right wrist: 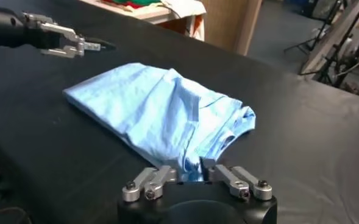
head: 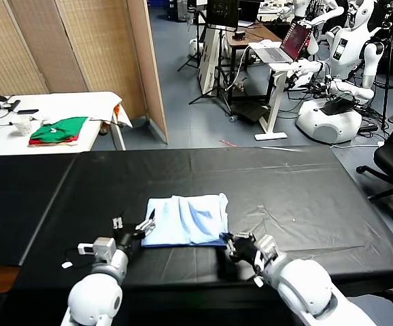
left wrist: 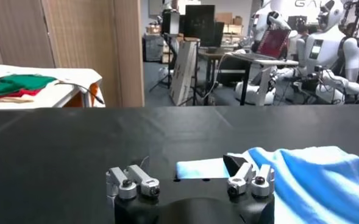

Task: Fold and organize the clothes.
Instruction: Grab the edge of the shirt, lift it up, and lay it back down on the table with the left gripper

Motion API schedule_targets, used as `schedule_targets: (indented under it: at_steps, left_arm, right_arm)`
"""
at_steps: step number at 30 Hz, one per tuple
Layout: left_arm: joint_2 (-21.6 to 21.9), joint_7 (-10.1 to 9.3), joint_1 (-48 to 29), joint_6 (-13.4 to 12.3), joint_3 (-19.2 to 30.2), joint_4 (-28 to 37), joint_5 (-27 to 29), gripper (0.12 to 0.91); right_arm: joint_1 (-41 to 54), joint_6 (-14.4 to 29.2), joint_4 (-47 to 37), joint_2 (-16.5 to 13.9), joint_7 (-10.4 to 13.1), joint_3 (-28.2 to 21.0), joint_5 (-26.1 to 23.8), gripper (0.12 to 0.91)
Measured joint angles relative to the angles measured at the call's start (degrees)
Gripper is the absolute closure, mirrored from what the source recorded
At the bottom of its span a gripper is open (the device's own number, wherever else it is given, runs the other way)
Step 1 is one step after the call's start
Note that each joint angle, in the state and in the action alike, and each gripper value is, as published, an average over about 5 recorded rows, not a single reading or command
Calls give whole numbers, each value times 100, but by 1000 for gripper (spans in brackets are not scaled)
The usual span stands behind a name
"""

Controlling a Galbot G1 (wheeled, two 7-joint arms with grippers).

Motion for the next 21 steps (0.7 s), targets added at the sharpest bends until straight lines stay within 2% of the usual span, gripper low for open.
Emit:
schedule_targets:
  at_steps: [4,7,10,12,15,18,21]
  left_arm:
    - [-14,-2,11,-17,-5,2,4,123]
    - [-23,-3,25,-29,-11,8,20,123]
    - [-22,-4,43,-36,-11,15,51,123]
    - [-20,-6,70,-38,-11,16,81,123]
    - [-17,-8,133,-48,-34,-8,117,123]
    - [-17,-9,196,-65,-92,-31,134,123]
    - [-18,-10,236,-86,-152,-30,147,123]
  right_arm:
    - [-285,150,282,33,92,262,189,276]
    - [-351,346,380,138,267,420,472,154]
    - [-238,552,254,326,369,461,595,123]
    - [-59,720,49,458,290,430,451,120]
    - [306,1022,-325,545,-30,327,-58,119]
    - [685,1343,-666,491,-359,219,-582,118]
    - [1001,1582,-946,392,-531,135,-883,118]
